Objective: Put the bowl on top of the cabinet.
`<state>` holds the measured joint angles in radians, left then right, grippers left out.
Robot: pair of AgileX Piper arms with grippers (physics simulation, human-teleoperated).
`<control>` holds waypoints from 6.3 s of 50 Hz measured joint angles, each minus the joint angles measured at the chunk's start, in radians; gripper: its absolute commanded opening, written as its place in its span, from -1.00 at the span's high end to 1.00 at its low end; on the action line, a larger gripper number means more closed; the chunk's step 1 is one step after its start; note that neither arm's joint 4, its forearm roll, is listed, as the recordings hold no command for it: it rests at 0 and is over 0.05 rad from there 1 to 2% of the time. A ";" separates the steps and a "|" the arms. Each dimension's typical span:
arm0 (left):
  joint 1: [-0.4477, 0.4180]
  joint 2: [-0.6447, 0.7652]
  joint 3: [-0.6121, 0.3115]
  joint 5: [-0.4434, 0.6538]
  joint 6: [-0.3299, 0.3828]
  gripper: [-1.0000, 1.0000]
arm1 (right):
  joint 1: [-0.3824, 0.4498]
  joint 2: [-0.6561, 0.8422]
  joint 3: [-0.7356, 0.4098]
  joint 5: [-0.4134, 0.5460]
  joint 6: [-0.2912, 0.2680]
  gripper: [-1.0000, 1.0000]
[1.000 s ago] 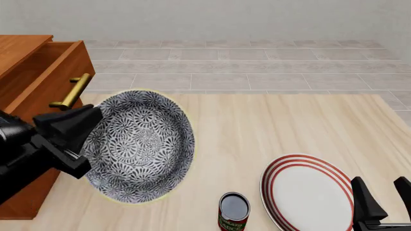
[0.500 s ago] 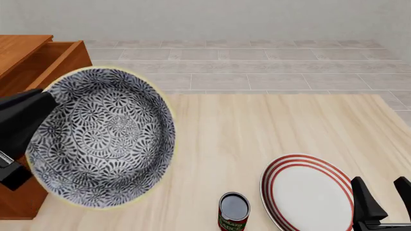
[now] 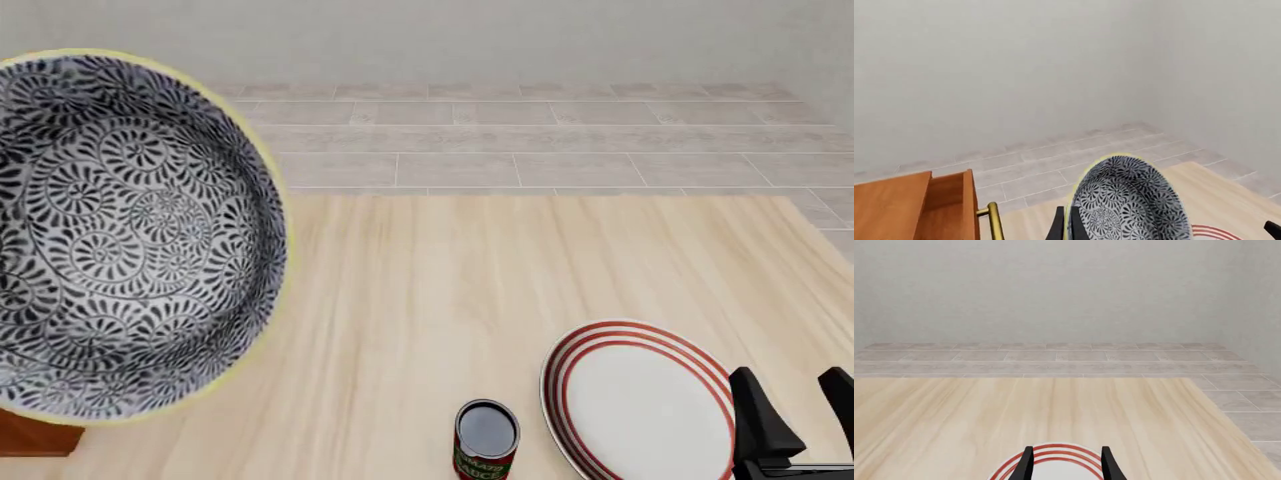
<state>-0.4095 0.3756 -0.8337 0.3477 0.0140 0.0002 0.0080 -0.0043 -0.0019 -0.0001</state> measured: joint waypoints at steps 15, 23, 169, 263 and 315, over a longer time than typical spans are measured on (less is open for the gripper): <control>0.095 -0.041 -0.038 0.023 -0.078 1.00 | 0.000 0.000 0.000 0.000 0.000 -1.00; 0.147 -0.051 -0.056 0.025 -0.117 1.00 | 0.000 0.000 0.000 0.000 0.000 -1.00; 0.851 0.363 -0.167 -0.267 -0.600 1.00 | 0.000 0.000 0.000 0.000 0.000 -1.00; 1.061 0.544 -0.230 -0.230 -0.589 1.00 | 0.009 -0.006 -0.071 0.077 0.000 -1.00; 1.056 0.622 -0.387 -0.019 -0.608 1.00 | 0.010 -0.008 -0.117 0.127 0.002 -1.00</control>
<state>0.6461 0.9977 -1.2212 0.3290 -0.5945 0.0105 0.0001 -0.1215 0.1247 0.0014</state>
